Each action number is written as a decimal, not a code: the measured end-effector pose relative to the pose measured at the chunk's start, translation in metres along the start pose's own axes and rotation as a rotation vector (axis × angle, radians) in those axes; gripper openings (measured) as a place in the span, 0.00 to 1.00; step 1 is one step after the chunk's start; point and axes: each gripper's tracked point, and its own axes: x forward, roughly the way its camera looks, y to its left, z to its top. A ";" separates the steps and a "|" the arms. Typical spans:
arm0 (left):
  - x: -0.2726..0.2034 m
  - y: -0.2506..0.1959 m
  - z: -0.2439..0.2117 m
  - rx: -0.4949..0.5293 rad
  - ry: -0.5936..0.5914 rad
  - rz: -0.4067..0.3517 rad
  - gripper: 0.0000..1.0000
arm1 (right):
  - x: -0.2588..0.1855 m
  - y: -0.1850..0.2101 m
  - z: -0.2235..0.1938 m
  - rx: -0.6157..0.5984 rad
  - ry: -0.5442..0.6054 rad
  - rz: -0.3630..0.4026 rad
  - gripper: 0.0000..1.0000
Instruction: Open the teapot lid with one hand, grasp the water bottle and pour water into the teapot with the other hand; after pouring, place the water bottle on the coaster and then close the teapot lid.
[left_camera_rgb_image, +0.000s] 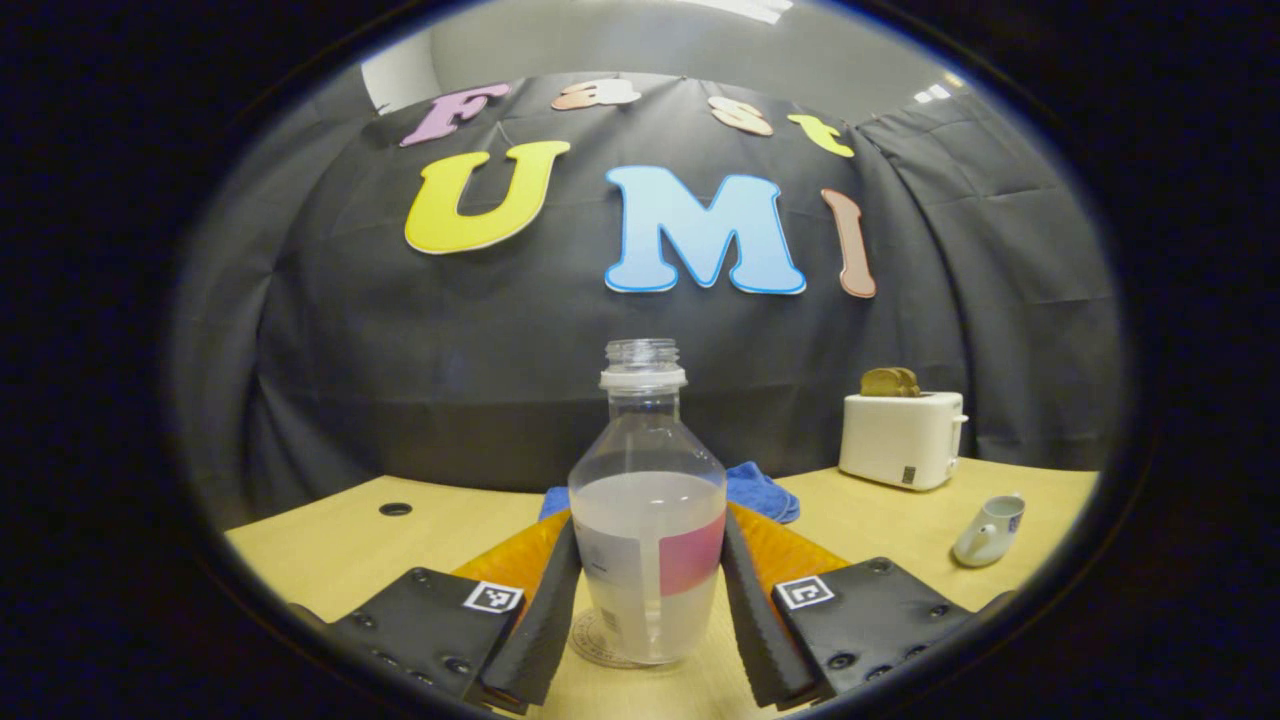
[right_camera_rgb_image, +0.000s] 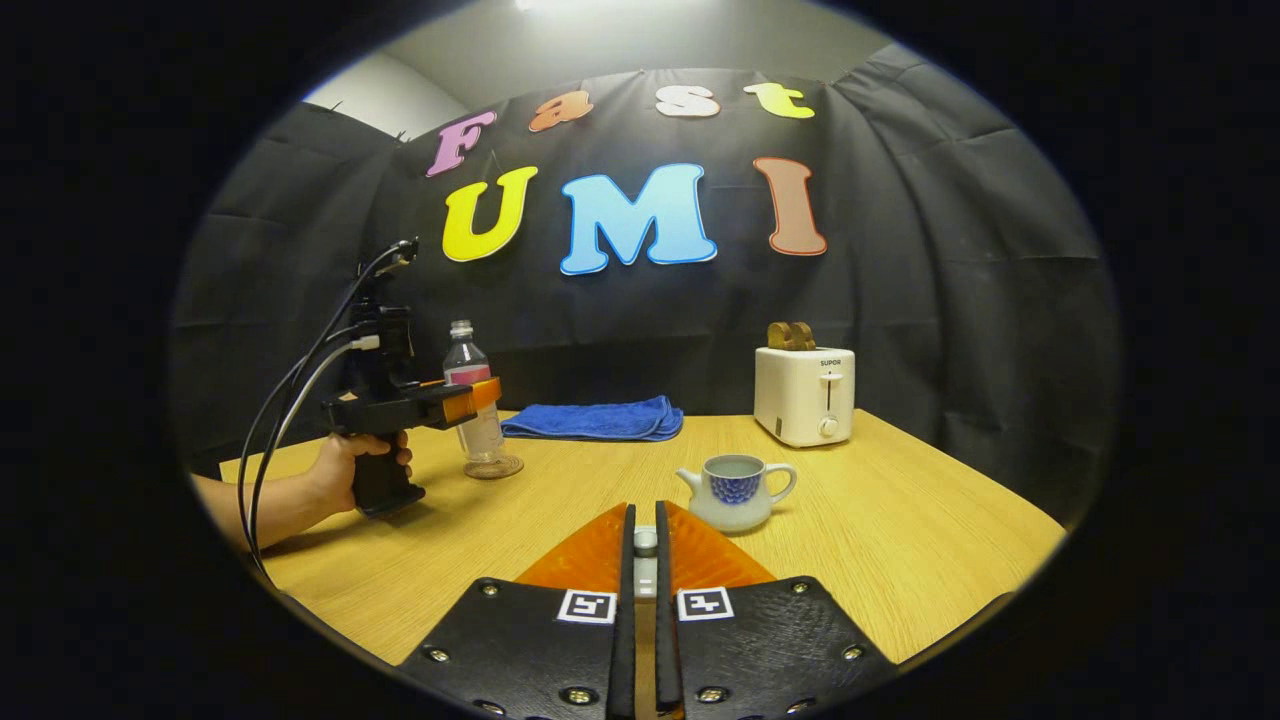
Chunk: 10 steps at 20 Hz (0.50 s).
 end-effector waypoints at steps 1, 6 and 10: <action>0.006 0.002 -0.005 0.006 0.009 0.009 0.83 | 0.000 -0.002 0.000 0.005 0.001 -0.006 0.08; 0.022 0.013 -0.028 0.020 0.042 0.023 0.83 | 0.005 -0.009 0.004 0.025 -0.006 -0.021 0.08; 0.028 0.009 -0.029 0.026 0.031 0.007 0.84 | 0.007 -0.010 0.000 0.028 0.006 -0.026 0.08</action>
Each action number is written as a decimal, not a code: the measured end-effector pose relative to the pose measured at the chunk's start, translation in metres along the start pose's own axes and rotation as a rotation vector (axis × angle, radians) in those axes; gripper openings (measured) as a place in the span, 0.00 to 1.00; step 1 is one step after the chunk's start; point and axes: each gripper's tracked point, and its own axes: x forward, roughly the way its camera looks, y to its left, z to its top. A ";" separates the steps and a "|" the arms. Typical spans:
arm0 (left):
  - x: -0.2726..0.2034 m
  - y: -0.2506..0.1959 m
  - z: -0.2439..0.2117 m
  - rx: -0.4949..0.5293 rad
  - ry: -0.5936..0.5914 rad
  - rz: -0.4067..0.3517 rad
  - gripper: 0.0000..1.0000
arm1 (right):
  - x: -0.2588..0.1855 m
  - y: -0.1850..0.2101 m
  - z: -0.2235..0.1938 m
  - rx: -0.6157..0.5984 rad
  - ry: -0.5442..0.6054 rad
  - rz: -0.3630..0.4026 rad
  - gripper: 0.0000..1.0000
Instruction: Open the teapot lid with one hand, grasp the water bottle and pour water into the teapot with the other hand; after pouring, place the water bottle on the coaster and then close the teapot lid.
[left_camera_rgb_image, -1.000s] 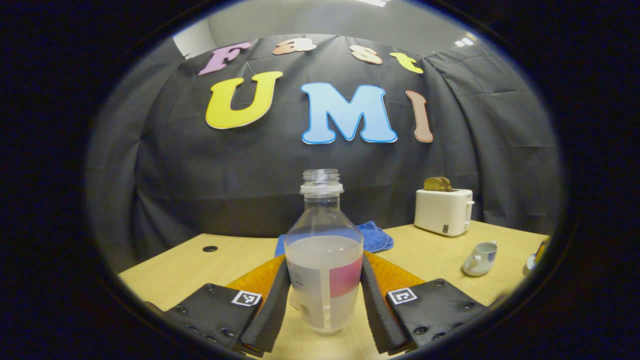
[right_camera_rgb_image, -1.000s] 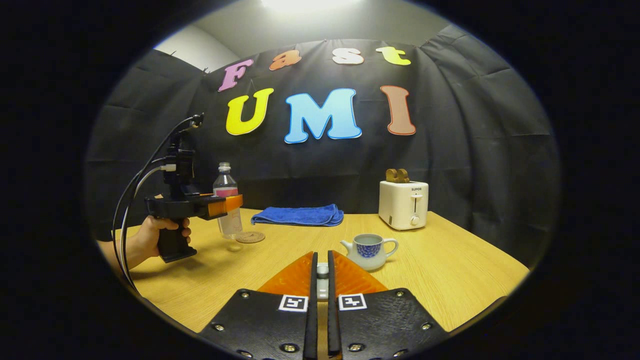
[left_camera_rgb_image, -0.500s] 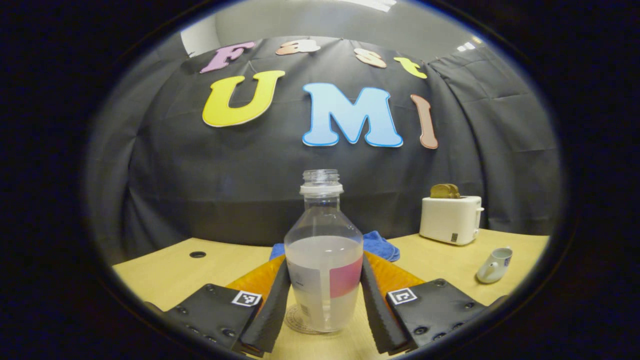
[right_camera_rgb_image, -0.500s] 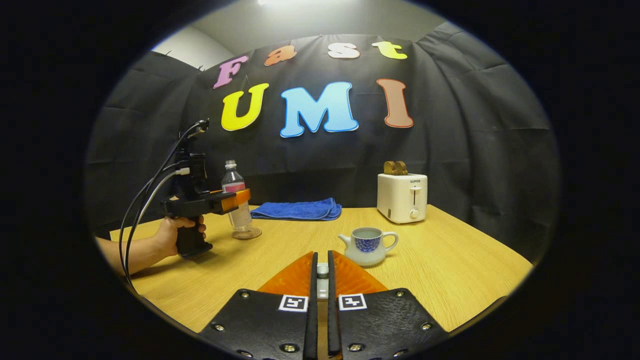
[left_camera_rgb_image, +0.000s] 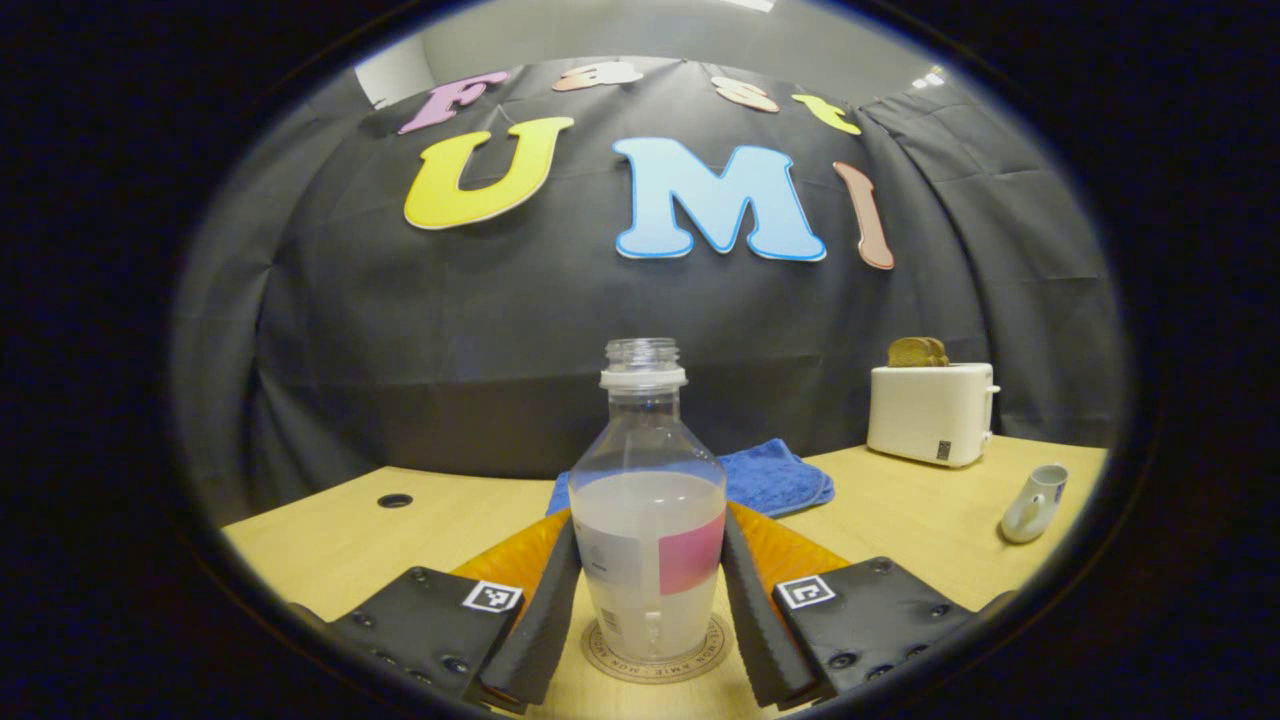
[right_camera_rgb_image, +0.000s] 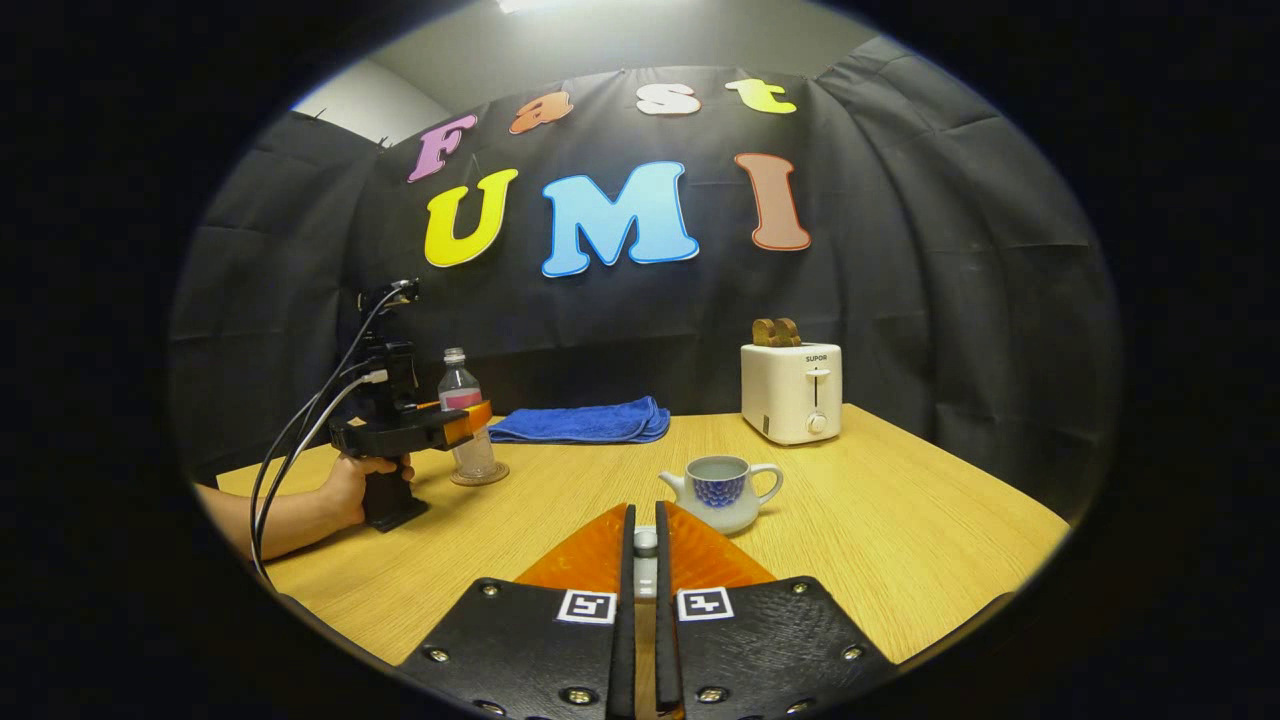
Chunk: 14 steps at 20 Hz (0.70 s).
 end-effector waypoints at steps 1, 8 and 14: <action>0.001 0.001 0.000 0.002 -0.001 0.002 0.84 | 0.001 -0.001 -0.001 0.000 0.003 -0.003 0.08; -0.007 0.006 0.010 -0.022 -0.016 0.015 0.97 | 0.000 0.000 0.000 -0.008 0.000 -0.005 0.08; -0.026 0.016 0.021 -0.012 -0.030 0.057 1.00 | -0.004 0.001 0.003 -0.009 -0.006 -0.004 0.08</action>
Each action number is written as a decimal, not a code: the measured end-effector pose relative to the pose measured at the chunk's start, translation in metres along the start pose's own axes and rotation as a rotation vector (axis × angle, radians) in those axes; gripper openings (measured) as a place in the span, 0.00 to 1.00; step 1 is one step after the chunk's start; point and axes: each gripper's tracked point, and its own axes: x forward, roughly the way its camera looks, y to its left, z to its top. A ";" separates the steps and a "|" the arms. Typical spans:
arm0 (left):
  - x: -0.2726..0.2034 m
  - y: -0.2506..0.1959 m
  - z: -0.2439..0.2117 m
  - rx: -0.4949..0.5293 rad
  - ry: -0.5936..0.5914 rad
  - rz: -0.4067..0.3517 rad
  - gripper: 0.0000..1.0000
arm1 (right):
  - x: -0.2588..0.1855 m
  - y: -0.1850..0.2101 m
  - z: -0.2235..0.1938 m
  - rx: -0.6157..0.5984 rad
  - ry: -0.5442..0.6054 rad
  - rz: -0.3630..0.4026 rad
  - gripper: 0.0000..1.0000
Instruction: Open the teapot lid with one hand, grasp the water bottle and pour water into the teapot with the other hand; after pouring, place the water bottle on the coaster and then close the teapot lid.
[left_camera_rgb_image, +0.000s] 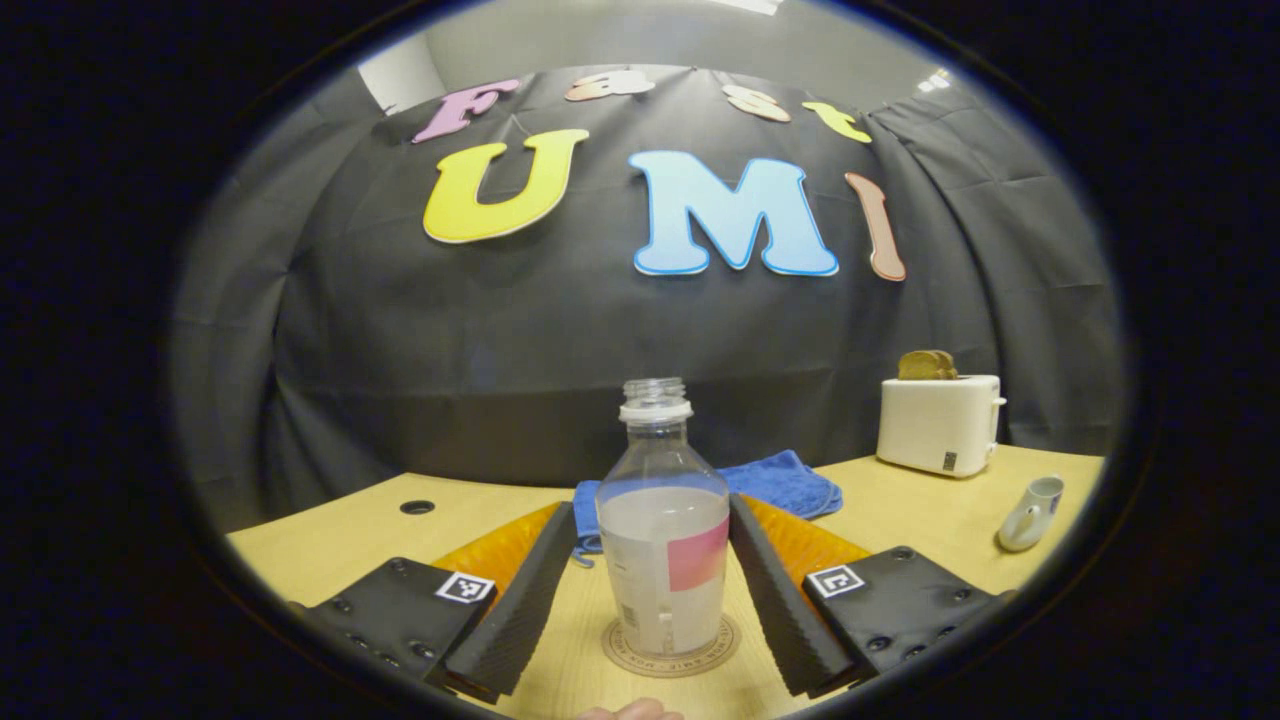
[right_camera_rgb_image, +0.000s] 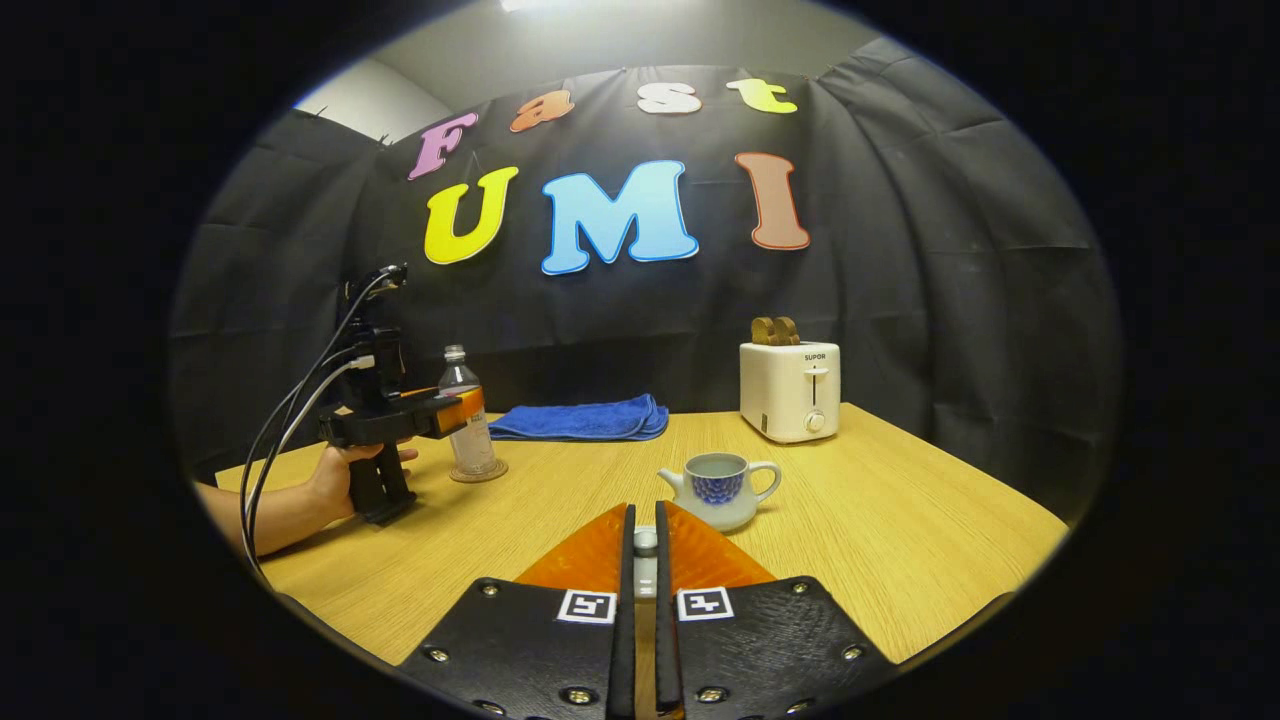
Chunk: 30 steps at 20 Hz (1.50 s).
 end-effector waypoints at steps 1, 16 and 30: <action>-0.003 -0.001 0.005 0.000 -0.018 -0.006 1.00 | -0.001 0.000 0.000 -0.004 -0.002 -0.001 0.08; -0.129 -0.033 0.031 -0.090 -0.017 -0.029 0.99 | 0.052 -0.035 0.047 -0.048 -0.119 -0.095 0.08; -0.166 -0.068 0.000 -0.148 0.050 -0.096 0.99 | 0.147 -0.066 0.020 -0.082 -0.035 -0.156 0.08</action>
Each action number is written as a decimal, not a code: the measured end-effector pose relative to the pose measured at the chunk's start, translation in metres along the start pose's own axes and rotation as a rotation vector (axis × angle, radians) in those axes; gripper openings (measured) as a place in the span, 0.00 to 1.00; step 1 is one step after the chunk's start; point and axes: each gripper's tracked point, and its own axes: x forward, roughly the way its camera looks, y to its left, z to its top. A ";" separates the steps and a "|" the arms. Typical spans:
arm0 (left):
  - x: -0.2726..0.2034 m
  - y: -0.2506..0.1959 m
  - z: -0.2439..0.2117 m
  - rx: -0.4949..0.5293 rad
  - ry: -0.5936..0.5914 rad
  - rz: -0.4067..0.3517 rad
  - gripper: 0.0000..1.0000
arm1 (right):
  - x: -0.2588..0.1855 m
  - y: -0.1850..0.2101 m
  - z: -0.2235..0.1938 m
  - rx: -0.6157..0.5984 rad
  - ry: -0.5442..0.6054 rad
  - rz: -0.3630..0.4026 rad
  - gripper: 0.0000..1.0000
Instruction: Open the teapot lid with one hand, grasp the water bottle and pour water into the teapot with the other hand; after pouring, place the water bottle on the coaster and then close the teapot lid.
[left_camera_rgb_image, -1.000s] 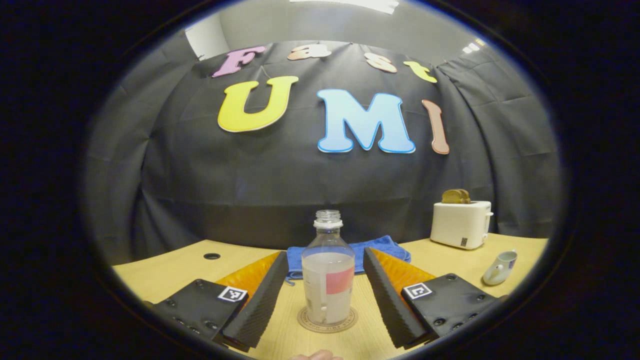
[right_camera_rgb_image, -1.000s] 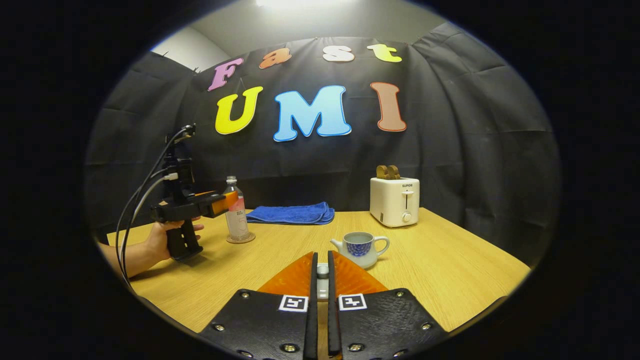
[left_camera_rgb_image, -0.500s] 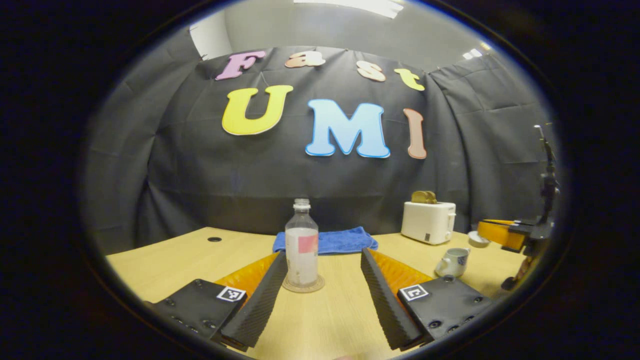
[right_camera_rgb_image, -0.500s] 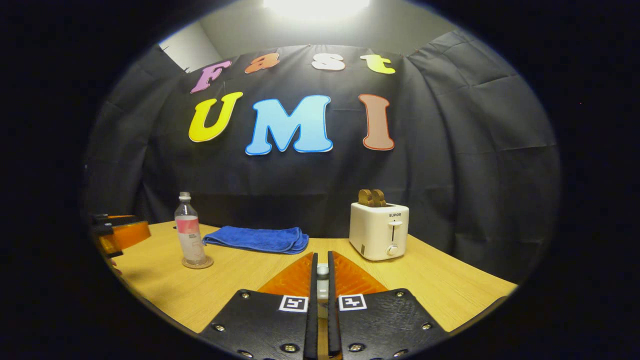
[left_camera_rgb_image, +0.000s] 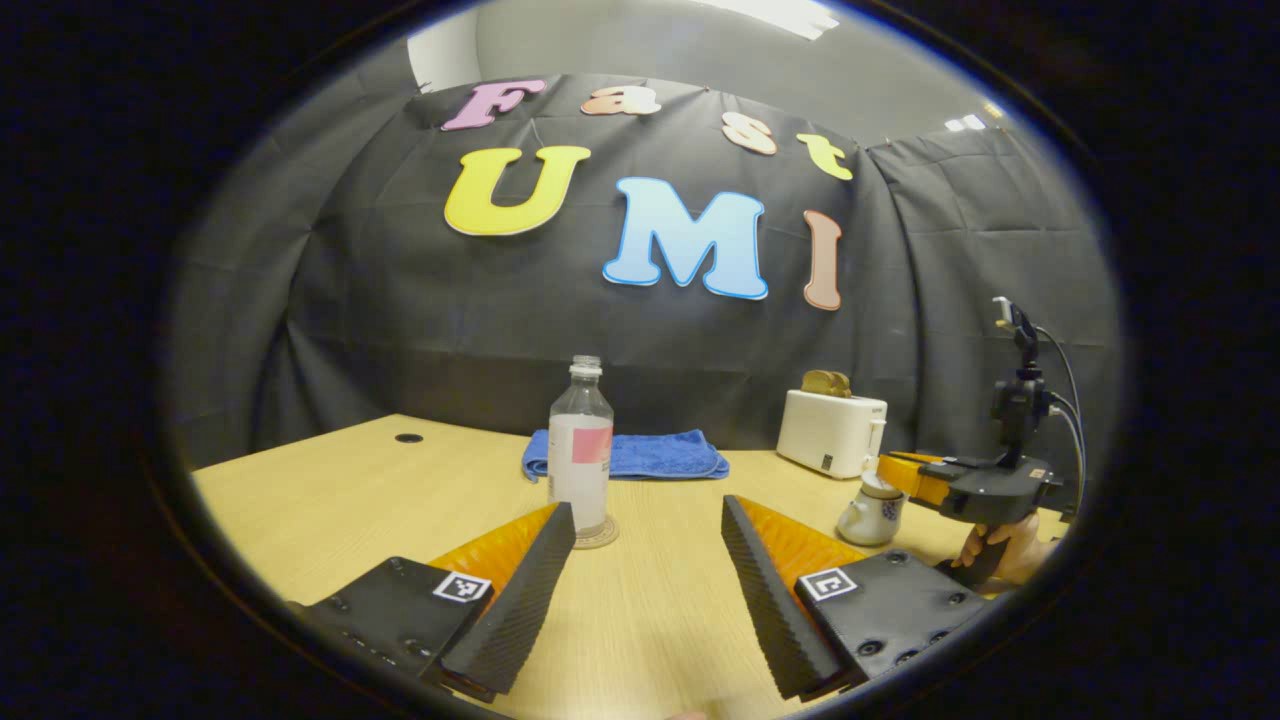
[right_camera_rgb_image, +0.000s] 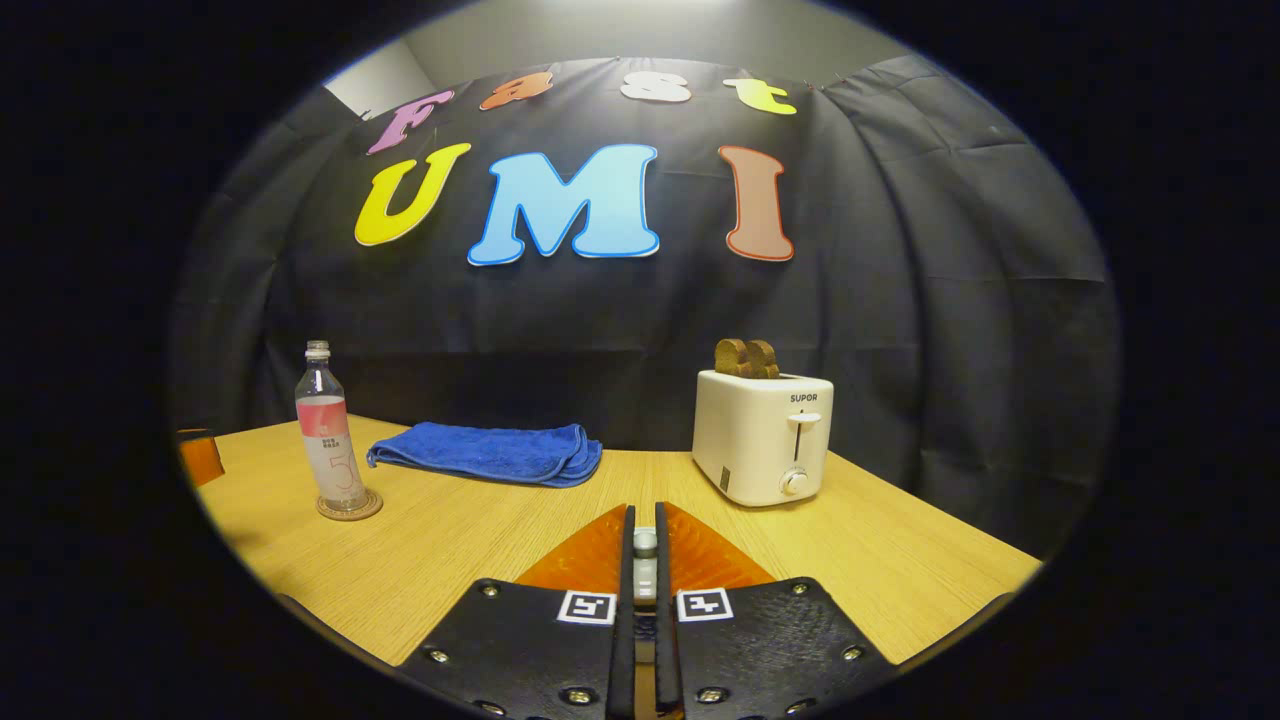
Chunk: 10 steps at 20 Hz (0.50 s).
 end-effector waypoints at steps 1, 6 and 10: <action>0.000 0.000 0.001 -0.002 -0.003 0.000 0.99 | 0.002 0.000 -0.002 0.010 -0.001 0.000 0.08; -0.002 -0.004 0.000 0.014 -0.002 -0.003 0.99 | 0.001 0.000 -0.004 0.020 0.004 -0.002 0.10; -0.006 -0.003 0.001 0.023 -0.003 0.004 0.99 | -0.002 -0.003 0.005 0.013 -0.017 -0.011 0.13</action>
